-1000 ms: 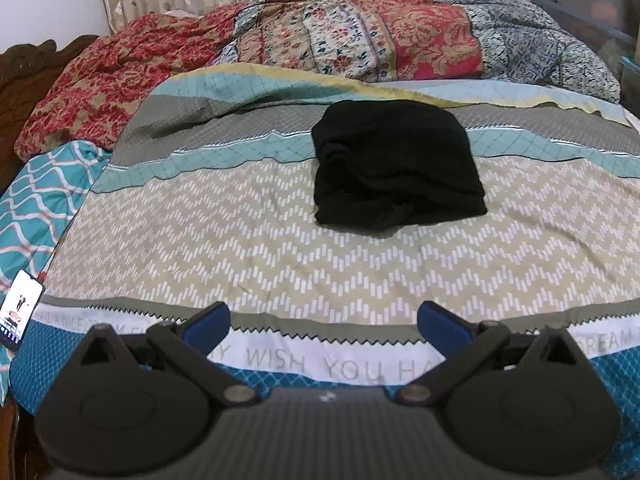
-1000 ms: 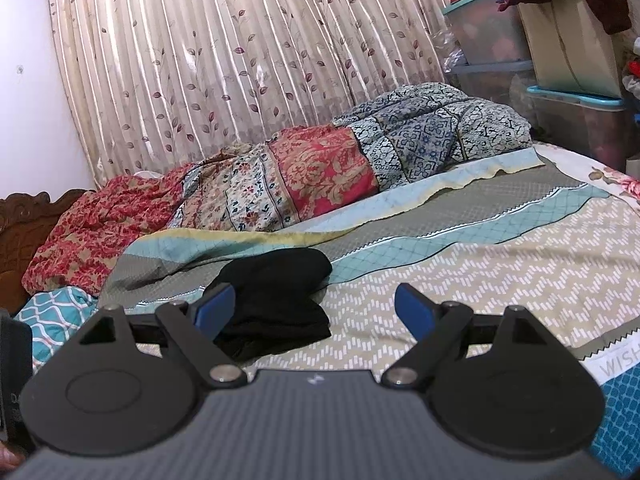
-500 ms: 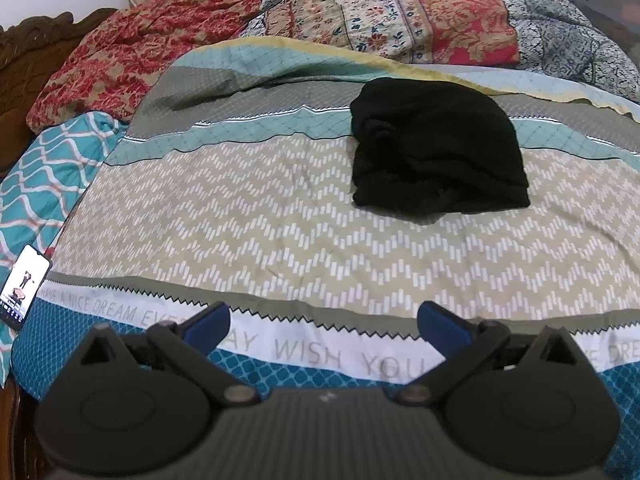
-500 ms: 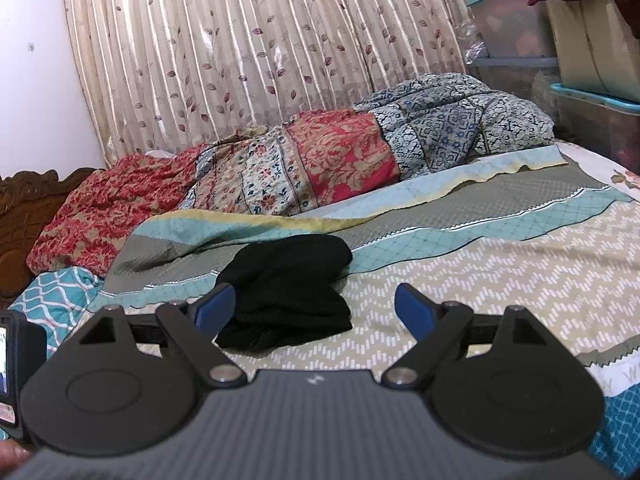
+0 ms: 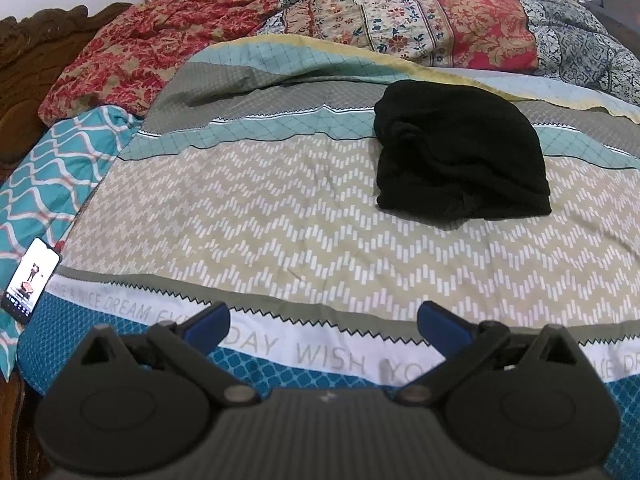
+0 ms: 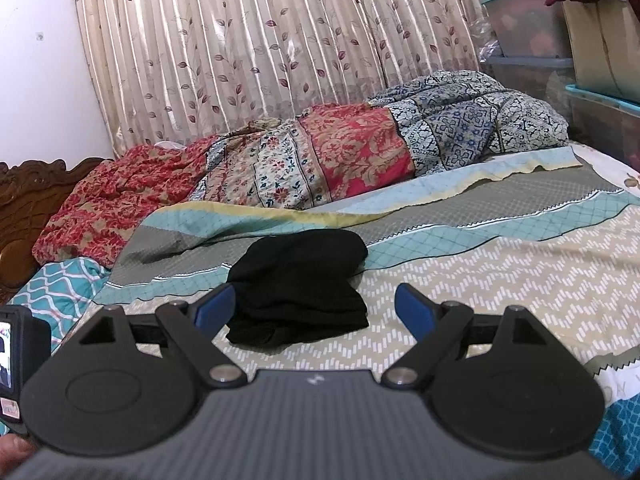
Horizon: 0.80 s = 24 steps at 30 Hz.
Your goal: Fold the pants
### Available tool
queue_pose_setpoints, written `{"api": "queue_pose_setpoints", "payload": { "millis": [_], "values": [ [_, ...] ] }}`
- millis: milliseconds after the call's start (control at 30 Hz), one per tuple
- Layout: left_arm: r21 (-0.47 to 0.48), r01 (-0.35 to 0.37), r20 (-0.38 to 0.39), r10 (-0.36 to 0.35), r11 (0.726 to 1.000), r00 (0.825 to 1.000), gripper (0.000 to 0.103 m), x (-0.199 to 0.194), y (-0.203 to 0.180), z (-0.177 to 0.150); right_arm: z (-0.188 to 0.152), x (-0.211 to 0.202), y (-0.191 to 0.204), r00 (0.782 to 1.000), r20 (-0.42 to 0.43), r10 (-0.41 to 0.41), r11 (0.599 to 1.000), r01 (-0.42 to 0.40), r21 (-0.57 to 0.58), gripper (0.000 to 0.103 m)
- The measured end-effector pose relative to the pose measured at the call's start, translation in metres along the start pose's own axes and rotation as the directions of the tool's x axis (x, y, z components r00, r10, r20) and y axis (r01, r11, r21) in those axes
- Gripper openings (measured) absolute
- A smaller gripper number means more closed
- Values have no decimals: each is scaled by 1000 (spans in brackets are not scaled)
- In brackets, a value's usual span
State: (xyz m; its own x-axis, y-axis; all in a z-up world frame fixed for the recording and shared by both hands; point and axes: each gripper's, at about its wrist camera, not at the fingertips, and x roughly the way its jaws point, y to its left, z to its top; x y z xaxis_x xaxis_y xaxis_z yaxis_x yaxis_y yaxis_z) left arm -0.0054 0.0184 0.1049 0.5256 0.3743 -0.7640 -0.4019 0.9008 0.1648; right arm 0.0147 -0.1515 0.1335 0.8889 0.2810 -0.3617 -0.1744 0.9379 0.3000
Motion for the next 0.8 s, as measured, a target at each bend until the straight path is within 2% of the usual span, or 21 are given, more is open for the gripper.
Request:
{"api": "queue_pose_setpoints", "payload": {
  "millis": [433,800],
  "values": [
    [23,-8,34,7,1000,999,103,-10,-2,-1,-2,-3,-1,1000,5,-5,1000,5,10,89],
    [36,5,17,-6,999,1000,103,-7,-4,-3,-4,-3,-4,1000,-3,-7,1000,8,22,89]
  ]
}}
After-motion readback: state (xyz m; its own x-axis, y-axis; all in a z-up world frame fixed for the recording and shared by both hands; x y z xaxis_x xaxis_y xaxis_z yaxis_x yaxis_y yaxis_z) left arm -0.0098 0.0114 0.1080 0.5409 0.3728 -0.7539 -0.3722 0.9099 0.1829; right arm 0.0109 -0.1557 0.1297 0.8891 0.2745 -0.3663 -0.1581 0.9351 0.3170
